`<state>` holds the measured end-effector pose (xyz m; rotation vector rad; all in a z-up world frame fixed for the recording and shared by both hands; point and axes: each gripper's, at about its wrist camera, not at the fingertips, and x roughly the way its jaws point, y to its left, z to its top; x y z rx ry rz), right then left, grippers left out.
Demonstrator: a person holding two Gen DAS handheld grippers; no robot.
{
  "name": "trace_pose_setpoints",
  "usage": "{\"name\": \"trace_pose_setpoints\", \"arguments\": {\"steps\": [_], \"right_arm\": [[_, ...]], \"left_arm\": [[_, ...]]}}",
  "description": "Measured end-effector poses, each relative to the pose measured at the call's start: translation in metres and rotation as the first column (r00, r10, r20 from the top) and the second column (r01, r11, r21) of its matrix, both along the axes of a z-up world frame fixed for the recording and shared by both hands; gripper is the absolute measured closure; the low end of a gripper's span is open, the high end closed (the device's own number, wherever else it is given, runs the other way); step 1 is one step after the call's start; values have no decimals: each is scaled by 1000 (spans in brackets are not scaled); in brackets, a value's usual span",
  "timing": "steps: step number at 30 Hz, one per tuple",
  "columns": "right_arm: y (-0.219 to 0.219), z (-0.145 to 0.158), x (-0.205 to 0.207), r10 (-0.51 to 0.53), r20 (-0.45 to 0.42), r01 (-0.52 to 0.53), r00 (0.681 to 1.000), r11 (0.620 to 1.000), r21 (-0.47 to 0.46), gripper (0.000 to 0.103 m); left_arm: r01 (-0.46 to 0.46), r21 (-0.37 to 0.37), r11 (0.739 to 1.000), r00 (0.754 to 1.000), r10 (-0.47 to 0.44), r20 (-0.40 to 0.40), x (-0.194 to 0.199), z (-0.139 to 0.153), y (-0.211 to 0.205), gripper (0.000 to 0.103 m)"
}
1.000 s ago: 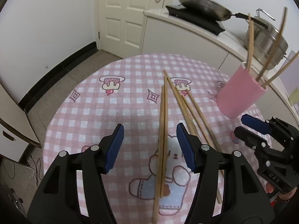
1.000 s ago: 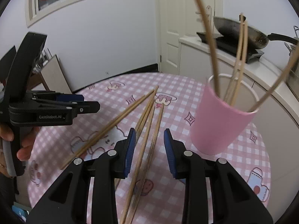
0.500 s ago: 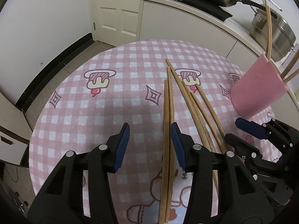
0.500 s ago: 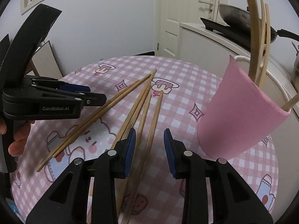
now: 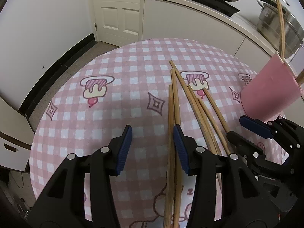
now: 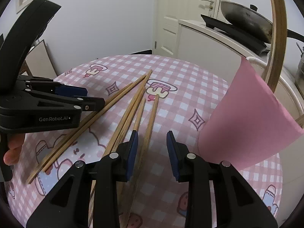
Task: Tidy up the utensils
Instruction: 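Return the left tool to the pile and close on a chopstick while the right tool grasps another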
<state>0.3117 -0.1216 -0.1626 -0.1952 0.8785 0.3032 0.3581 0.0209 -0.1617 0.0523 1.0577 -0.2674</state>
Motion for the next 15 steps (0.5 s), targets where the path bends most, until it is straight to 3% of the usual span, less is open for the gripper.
{"name": "trace_pose_setpoints", "arguments": {"steps": [4, 8, 15], "right_arm": [[0, -3, 7, -17, -8, 16, 1000, 1000, -22, 74], [1, -2, 14, -18, -12, 17, 1000, 999, -36, 75], [12, -8, 32, -22, -39, 20, 999, 998, -56, 76]], "left_arm": [[9, 0, 1000, 1000, -9, -11, 8, -1, -7, 67], [17, 73, 997, 1000, -18, 3, 11, -2, -20, 69], [-6, 71, 997, 1000, 7, -9, 24, -2, -21, 77]]}}
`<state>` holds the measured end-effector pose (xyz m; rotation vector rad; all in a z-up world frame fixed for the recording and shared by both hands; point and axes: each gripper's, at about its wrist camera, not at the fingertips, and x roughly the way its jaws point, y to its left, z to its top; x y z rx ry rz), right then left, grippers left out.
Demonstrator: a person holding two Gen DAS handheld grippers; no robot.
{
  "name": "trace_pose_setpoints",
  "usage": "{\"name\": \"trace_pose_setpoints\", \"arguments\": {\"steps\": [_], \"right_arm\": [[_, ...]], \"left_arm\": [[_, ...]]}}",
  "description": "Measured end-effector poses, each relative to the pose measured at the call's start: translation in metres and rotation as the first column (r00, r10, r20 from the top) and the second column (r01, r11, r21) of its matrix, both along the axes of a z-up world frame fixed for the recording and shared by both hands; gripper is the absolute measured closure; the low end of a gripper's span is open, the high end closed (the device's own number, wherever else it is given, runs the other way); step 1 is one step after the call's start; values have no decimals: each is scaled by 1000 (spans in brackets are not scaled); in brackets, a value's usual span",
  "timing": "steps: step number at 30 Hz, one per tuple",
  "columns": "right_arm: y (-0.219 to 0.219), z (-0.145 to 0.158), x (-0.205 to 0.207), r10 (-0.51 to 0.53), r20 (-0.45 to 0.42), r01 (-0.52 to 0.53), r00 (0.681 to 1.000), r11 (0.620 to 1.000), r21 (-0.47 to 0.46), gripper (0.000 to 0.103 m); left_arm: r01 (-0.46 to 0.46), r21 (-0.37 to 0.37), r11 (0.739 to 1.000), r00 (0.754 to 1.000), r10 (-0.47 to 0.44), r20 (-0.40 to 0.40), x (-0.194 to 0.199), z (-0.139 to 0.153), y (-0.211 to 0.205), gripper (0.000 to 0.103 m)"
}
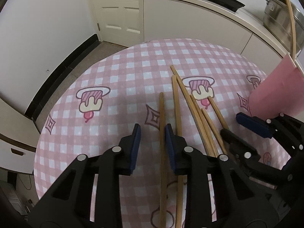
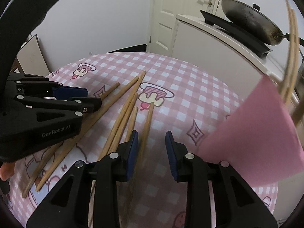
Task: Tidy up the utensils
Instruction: 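Return the left tool to the pile and close on a chopstick while the right tool grasps another, then lift the chopstick in the left tool over the pink cup while the right tool carries its own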
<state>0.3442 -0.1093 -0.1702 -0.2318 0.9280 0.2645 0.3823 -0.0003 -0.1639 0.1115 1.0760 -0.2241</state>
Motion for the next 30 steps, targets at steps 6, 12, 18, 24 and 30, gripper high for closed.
{"name": "trace_pose_setpoints", "arguments": {"steps": [6, 12, 18, 24, 30], "right_arm": [[7, 0, 12, 6, -32, -5, 999, 1000, 16, 89], [8, 2, 14, 22, -52, -18, 998, 996, 83, 99], [5, 29, -6, 51, 9, -51, 999, 988, 146, 99], [2, 76, -38, 81, 109, -102, 991, 975, 196, 99], [-4, 118, -69, 89, 209, -135, 974, 966, 218, 99]], "left_arm": [[5, 17, 1000, 1000, -5, 8, 3, 0, -1, 94], [-31, -36, 999, 999, 31, 13, -3, 4, 11, 97], [-42, -115, 992, 996, 51, 75, -27, 38, 31, 97], [-16, -161, 987, 982, 46, 184, -65, 92, 36, 97], [11, -173, 985, 964, 35, 264, -97, 129, 31, 97]]}}
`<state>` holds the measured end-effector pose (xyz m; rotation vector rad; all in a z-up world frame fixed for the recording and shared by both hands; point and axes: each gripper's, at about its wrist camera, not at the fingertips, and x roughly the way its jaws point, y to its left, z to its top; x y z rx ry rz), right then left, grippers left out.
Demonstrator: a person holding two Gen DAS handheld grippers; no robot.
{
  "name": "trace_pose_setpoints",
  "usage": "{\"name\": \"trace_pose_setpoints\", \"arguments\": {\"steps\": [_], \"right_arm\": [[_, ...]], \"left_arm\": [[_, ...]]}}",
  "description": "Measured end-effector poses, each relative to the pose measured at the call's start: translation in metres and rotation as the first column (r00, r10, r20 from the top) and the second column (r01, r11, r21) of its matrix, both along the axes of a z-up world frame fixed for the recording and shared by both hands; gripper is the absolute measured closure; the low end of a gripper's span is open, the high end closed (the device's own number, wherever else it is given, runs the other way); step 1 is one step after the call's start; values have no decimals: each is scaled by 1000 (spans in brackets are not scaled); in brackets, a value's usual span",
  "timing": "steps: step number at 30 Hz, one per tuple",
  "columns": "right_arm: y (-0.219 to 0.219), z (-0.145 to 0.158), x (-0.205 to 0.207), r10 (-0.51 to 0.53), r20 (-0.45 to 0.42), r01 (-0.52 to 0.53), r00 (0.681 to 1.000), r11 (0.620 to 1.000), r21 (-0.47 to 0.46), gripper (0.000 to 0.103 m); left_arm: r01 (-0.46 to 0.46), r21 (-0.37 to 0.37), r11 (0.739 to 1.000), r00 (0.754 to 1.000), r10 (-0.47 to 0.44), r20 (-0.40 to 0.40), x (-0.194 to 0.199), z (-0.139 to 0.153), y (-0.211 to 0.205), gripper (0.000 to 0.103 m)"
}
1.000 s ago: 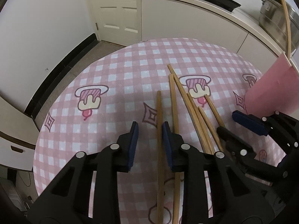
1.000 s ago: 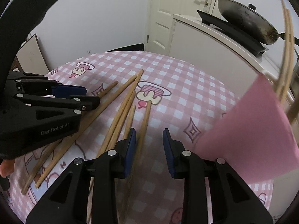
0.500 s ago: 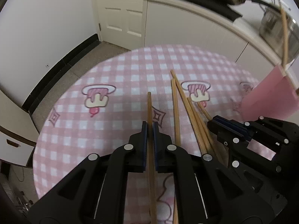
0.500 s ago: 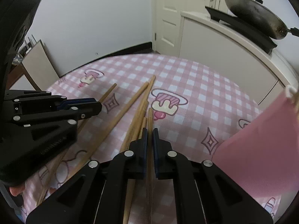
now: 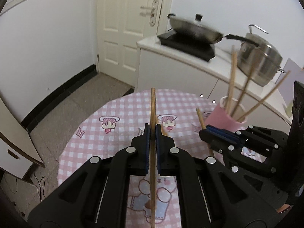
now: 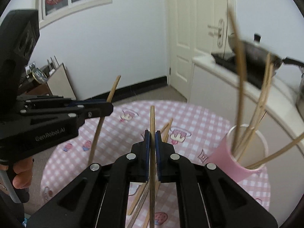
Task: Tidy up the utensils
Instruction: 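Lift the chopstick in the left tool over the pink cup while the right tool carries its own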
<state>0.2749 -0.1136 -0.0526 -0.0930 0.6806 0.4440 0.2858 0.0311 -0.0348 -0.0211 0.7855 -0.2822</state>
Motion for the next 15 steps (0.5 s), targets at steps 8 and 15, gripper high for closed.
{"name": "trace_pose_setpoints", "arguments": {"steps": [8, 15], "right_arm": [[-16, 37, -37, -13, 108, 11, 994, 1000, 18, 99], [-31, 40, -60, -47, 170, 42, 984, 999, 34, 99]], "left_arm": [[20, -23, 1000, 995, -17, 98, -41, 37, -10, 97], [40, -9, 999, 987, -38, 155, -73, 46, -24, 97]]}}
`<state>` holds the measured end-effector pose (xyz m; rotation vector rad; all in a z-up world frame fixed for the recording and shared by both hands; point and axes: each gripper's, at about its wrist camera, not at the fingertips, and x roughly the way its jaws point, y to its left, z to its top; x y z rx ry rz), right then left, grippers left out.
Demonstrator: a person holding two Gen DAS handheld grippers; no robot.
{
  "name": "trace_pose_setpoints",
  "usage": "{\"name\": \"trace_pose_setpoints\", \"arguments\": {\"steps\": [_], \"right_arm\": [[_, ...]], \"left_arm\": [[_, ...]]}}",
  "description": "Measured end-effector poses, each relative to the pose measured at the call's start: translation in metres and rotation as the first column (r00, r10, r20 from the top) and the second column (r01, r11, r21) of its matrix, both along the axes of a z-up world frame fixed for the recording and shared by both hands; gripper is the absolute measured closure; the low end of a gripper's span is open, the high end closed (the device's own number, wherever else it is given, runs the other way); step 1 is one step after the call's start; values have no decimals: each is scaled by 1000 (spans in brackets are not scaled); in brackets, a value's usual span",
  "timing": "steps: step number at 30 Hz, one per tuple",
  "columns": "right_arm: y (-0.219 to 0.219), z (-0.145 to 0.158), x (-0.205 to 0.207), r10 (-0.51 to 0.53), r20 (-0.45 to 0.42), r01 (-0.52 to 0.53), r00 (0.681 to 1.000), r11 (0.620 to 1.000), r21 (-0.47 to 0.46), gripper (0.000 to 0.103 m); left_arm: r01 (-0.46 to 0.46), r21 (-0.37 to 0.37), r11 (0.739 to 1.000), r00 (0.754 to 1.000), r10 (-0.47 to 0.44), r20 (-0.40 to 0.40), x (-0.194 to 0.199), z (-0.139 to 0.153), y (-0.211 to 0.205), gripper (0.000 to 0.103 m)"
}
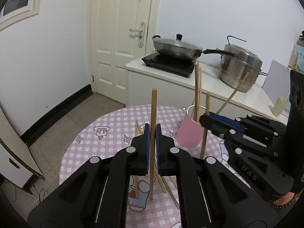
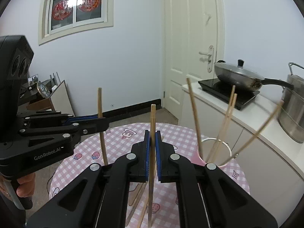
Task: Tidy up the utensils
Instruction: 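Lift the chopstick in the left tool over the pink cup while the right tool carries its own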
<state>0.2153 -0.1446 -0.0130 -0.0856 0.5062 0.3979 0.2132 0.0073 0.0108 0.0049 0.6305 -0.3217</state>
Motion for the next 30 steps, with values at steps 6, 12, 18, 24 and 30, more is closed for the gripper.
{"name": "trace_pose_setpoints", "arguments": {"steps": [6, 12, 18, 24, 30], "right_arm": [[-15, 3, -20, 0, 31, -1, 1000, 1000, 23, 99], [-20, 12, -28, -4, 63, 2, 998, 1000, 24, 99], [-32, 26, -30, -22, 98, 19, 995, 999, 33, 99], [-49, 45, -31, -61, 144, 55, 988, 997, 45, 99], [-59, 66, -31, -107, 214, 103, 971, 994, 31, 99]], "left_arm": [[-4, -12, 1000, 1000, 4, 22, -18, 2, 1, 97], [-10, -32, 999, 999, 11, 46, -22, 10, 2, 97], [14, -55, 998, 997, -9, 79, -26, 22, -9, 97], [43, -99, 994, 991, -30, 128, -28, 42, -24, 97], [66, -121, 990, 978, -41, 203, -26, 67, -50, 97]]}}
